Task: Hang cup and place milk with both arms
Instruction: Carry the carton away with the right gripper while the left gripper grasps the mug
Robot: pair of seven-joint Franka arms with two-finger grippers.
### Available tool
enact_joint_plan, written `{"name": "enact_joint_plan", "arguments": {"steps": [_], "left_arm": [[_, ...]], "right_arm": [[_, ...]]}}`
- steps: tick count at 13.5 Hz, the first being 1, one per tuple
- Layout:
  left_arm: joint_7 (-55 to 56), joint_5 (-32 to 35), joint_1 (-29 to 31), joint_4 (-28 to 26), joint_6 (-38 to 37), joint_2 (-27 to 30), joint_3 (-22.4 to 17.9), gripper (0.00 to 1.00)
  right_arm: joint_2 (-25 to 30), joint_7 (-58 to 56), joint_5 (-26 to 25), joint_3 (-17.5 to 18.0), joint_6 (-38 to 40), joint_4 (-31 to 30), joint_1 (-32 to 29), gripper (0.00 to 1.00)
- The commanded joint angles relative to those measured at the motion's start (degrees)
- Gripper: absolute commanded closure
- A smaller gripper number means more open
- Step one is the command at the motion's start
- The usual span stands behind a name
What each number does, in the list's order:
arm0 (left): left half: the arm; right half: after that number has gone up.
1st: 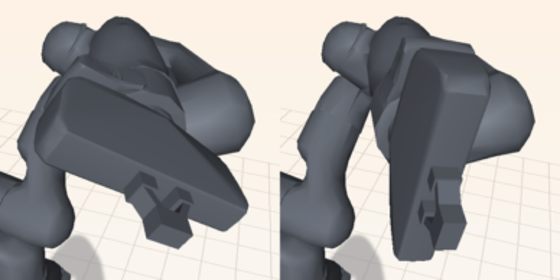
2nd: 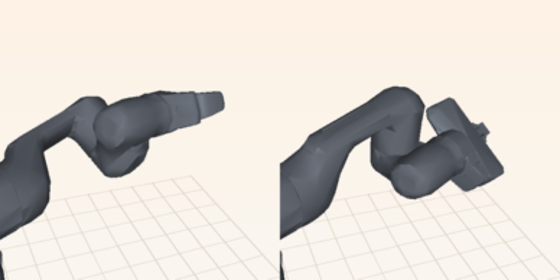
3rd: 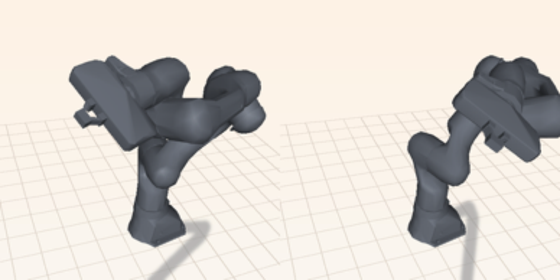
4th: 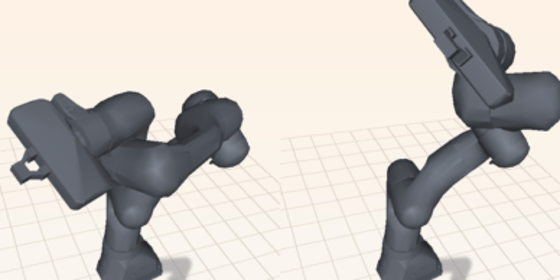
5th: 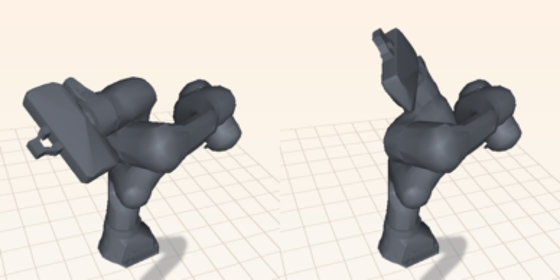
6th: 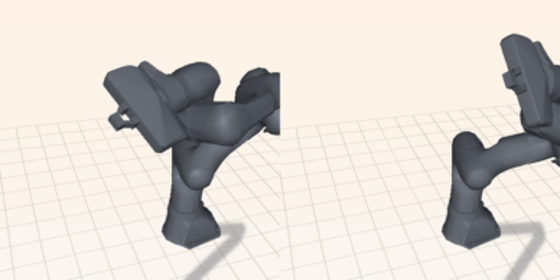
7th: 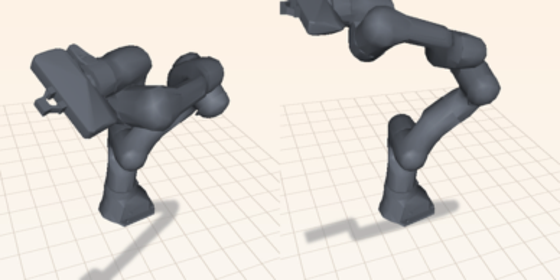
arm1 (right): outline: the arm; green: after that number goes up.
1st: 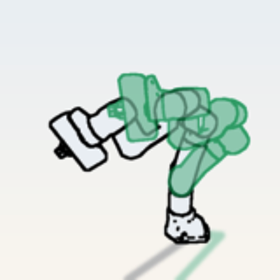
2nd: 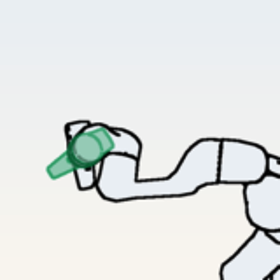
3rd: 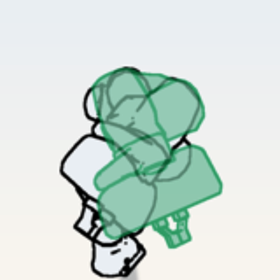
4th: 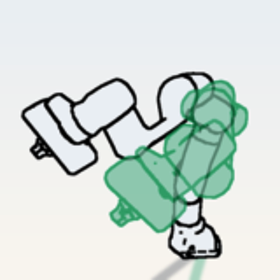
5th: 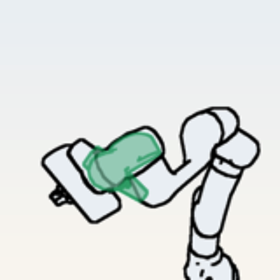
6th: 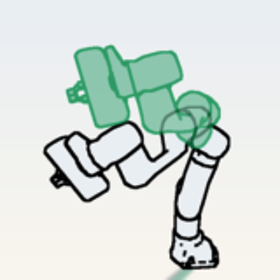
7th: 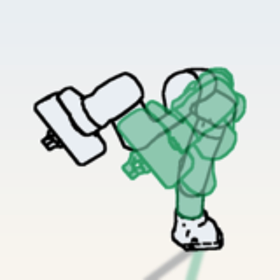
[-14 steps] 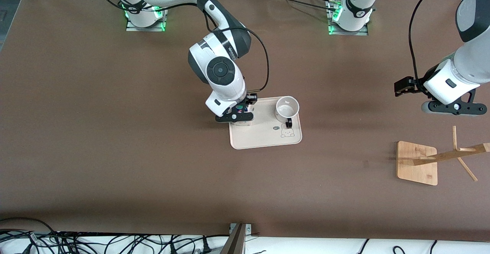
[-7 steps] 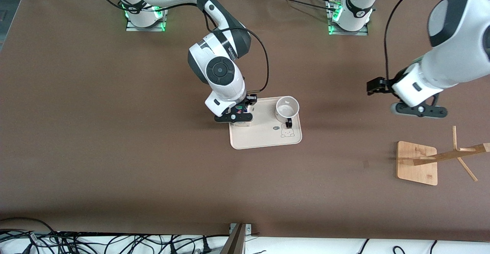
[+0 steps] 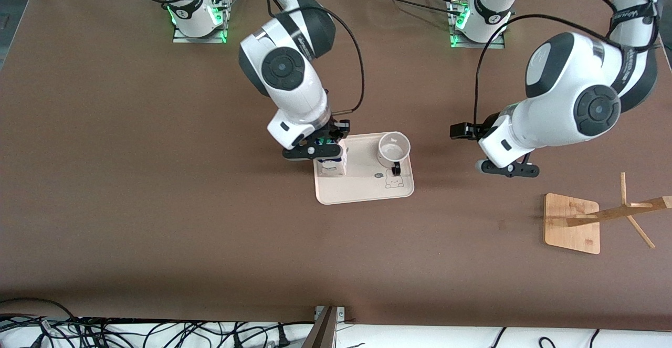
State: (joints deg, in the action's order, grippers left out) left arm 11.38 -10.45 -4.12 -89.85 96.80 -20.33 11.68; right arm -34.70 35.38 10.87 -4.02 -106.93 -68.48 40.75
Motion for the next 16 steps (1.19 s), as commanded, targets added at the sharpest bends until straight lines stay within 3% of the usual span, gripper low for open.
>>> {"name": "enact_joint_plan", "arguments": {"steps": [1,4,10,14,16], "left_arm": [[1.4,-3.1,-1.8,0.6,3.3,-3.0,-0.1,0.0],[8.5,-3.1,-6.5,-0.8,8.1,-4.8,-0.2,0.0],[21.3,-2.5,-15.2,-1.5,18.8,-11.3,-0.3,0.0],[26.0,-1.8,-18.2,-1.5,21.5,-14.6,-0.5,0.0],[28.1,2.3,-19.3,-1.5,21.4,-15.4,-0.4,0.0]], "right_arm": [[5.4,-2.1,0.2,0.6,4.1,-2.4,-5.1,0.54],[10.8,-11.3,0.1,0.6,7.7,-7.1,-10.0,0.54],[23.3,-31.0,0.0,0.6,7.9,-26.5,-23.3,0.54],[28.1,-40.9,-0.8,0.8,7.9,-33.9,-30.9,0.54],[29.0,-43.2,-2.1,0.8,8.1,-35.5,-33.3,0.54]]}}
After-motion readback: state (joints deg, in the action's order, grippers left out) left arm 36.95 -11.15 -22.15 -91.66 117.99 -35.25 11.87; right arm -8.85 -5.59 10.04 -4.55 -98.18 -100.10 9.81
